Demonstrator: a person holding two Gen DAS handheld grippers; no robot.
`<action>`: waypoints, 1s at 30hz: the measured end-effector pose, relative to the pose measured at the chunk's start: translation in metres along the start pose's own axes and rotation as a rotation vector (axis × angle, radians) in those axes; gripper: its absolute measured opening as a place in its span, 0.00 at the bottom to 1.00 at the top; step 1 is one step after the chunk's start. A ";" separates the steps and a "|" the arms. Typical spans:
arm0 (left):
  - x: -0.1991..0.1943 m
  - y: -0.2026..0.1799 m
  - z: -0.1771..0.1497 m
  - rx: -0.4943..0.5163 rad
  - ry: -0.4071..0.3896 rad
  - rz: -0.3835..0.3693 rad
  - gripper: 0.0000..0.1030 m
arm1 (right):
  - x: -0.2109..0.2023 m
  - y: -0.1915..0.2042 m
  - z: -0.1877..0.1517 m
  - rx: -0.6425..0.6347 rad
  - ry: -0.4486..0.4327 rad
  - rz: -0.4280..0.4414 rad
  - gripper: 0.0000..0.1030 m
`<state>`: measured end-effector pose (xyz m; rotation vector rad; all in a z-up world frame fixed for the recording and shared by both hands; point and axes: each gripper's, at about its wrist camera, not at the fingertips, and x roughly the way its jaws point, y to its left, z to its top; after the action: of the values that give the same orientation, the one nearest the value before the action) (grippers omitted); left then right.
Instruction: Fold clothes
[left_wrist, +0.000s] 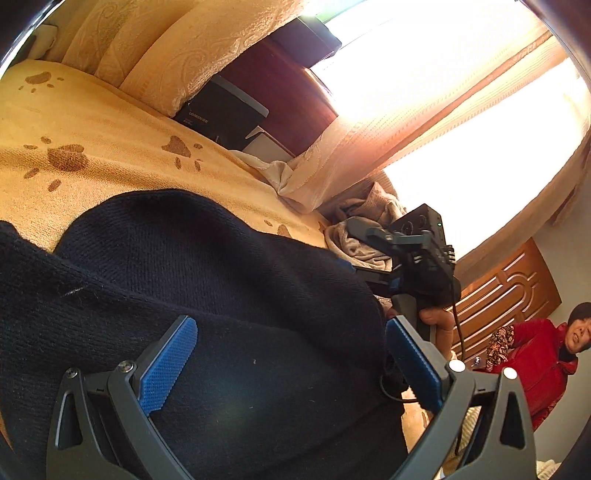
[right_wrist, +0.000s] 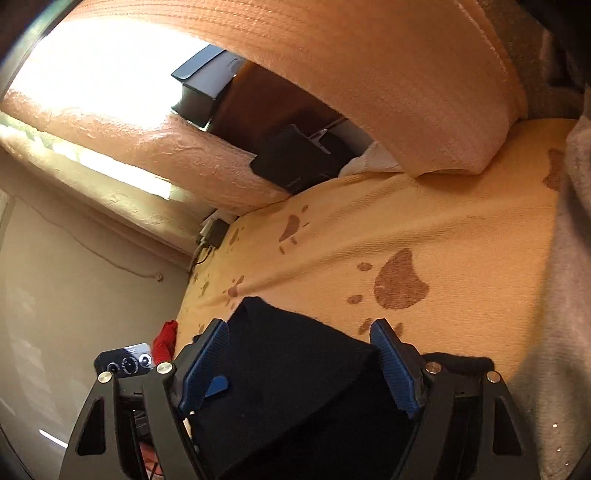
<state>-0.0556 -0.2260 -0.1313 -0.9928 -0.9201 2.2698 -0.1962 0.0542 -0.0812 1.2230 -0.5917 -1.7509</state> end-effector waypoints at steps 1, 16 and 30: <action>-0.001 0.001 0.001 -0.012 0.001 -0.008 1.00 | 0.002 0.004 -0.002 -0.007 0.012 0.040 0.79; -0.053 0.023 0.021 -0.133 -0.130 -0.042 1.00 | 0.001 0.083 -0.110 -0.359 0.180 0.063 0.79; -0.030 0.010 0.026 -0.154 -0.047 -0.118 1.00 | -0.027 0.084 -0.098 -0.394 -0.182 -0.626 0.79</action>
<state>-0.0591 -0.2625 -0.1125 -0.9267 -1.1571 2.1577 -0.0703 0.0465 -0.0416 1.0302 0.0679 -2.3753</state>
